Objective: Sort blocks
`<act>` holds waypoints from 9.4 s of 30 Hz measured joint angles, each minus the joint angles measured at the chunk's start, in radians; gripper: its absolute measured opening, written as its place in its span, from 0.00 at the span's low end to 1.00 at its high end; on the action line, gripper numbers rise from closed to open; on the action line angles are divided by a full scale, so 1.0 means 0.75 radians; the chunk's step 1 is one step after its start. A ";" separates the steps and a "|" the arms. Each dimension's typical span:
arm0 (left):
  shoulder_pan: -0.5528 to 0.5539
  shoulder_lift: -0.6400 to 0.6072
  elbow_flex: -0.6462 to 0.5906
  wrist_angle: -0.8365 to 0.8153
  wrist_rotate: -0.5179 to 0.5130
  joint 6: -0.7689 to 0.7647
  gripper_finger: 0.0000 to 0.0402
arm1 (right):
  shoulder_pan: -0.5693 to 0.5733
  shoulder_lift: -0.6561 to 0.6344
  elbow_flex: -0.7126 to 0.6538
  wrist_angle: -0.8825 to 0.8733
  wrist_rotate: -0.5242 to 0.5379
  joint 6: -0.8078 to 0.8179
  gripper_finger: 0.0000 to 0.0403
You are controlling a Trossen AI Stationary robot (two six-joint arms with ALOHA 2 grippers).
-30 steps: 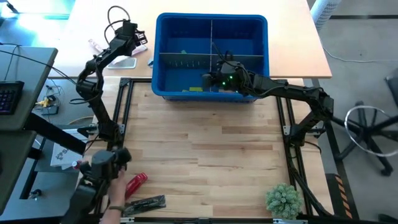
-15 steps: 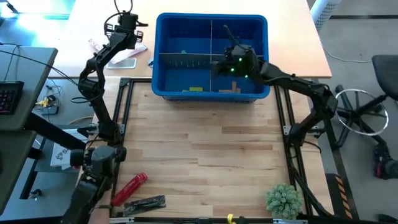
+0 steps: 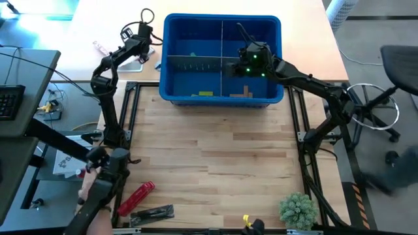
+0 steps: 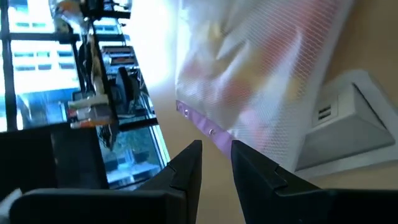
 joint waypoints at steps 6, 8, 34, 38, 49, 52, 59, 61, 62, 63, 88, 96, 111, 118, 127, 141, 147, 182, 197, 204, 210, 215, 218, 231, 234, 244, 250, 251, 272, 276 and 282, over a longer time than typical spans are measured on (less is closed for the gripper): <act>0.049 0.012 0.000 0.011 0.146 0.108 0.17 | -0.001 0.000 0.000 -0.122 -0.053 -0.001 0.46; 0.036 0.016 0.000 0.009 0.188 0.135 0.17 | -0.001 0.000 0.000 -0.174 -0.064 -0.001 0.46; 0.015 0.114 0.015 -0.301 -0.035 0.004 0.17 | -0.139 0.000 0.000 -0.393 -0.123 -0.265 0.46; 0.012 0.114 0.068 -0.422 -0.088 -0.060 0.15 | -0.139 0.000 0.000 -0.379 -0.132 -0.333 0.46; 0.033 0.108 0.329 -0.802 0.073 -0.604 0.01 | -0.137 -0.015 0.000 -0.352 -0.168 -0.390 0.46; 0.022 0.108 0.426 -0.794 0.128 -0.686 0.00 | -0.135 -0.023 0.000 -0.313 -0.169 -0.386 0.46; 0.019 0.105 0.665 -0.762 0.490 -1.240 0.01 | -0.135 -0.024 0.000 -0.241 -0.166 -0.357 0.46; 0.012 0.106 0.668 -0.673 0.577 -1.343 0.00 | -0.135 -0.024 0.000 -0.225 -0.166 -0.355 0.46; 0.009 0.113 0.661 -0.632 0.580 -1.399 0.00 | -0.135 -0.024 0.000 -0.216 -0.166 -0.352 0.46; 0.006 0.124 0.659 -0.600 0.584 -1.455 0.00 | -0.135 -0.024 0.000 -0.211 -0.166 -0.345 0.46; -0.105 0.177 0.565 -0.224 0.180 -1.404 0.00 | -0.129 -0.025 0.000 -0.212 -0.245 -0.171 0.46; -0.135 0.048 0.565 -0.230 0.128 -1.348 0.00 | -0.129 -0.025 0.000 -0.209 -0.279 -0.196 0.46; -0.275 -0.336 0.565 -0.421 0.163 -1.237 0.00 | -0.079 -0.025 0.000 -0.203 -0.307 -0.280 0.46; -0.381 -0.557 0.565 -0.611 0.189 -1.262 0.00 | -0.073 -0.107 0.000 -0.103 -0.285 -0.287 0.39; -0.662 -0.832 0.565 -0.811 0.259 -1.180 0.00 | 0.042 -0.337 0.000 -0.113 -0.097 -0.204 0.06; -1.233 -1.156 0.563 -0.970 0.231 -1.146 0.00 | 0.360 -0.389 0.001 -0.122 0.260 -0.018 0.01; -1.262 -1.283 0.563 -0.858 0.183 -1.015 0.00 | 0.399 -0.389 0.001 -0.123 0.260 0.003 0.01; -1.647 -1.565 0.567 -0.520 0.009 -0.484 0.00 | 0.395 -0.388 0.001 -0.124 0.239 -0.045 0.01; -1.646 -1.561 0.568 -0.497 0.274 -0.466 0.00 | 0.395 -0.388 0.001 -0.123 0.239 -0.045 0.01; -1.646 -1.560 0.547 -0.473 0.125 -0.612 0.00 | 0.395 -0.388 0.001 -0.124 0.239 -0.045 0.01; -1.611 -1.561 0.519 -0.400 -0.336 -0.552 0.00 | 0.395 -0.388 0.001 -0.124 0.239 -0.045 0.01; -1.390 -1.607 0.520 -0.337 0.035 -0.471 0.00 | 0.395 -0.388 0.001 -0.124 0.239 -0.045 0.01; -1.353 -1.637 0.521 -0.218 0.328 -0.384 0.00 | 0.395 -0.388 0.001 -0.124 0.239 -0.045 0.01; -1.035 -1.604 0.441 -0.221 0.400 -0.503 0.00 | 0.395 -0.388 0.000 -0.127 0.239 -0.045 0.01; -0.859 -1.608 0.357 -0.224 0.435 -0.573 0.00 | 0.395 -0.388 0.000 -0.129 0.239 -0.045 0.01; -0.211 -1.646 0.167 -0.390 0.696 -0.748 0.00 | 0.395 -0.388 0.000 -0.134 0.238 -0.045 0.01; 0.163 -1.657 0.072 -0.468 0.864 -0.769 0.00 | 0.395 -0.388 0.000 -0.134 0.238 -0.045 0.01; 0.229 -1.660 0.043 -0.468 0.933 -0.769 0.00 | 0.395 -0.388 0.000 -0.134 0.238 -0.045 0.01; 1.058 -1.814 -0.706 -0.295 1.331 -0.909 0.00 | 0.395 -0.388 0.000 -0.134 0.238 -0.045 0.01; 1.150 -1.783 -0.868 -0.148 1.349 -0.913 0.00 | 0.395 -0.388 0.000 -0.135 0.238 -0.045 0.01; 1.208 -1.649 -1.034 0.091 1.537 -0.951 0.00 | 0.396 -0.388 0.000 -0.137 0.238 -0.045 0.01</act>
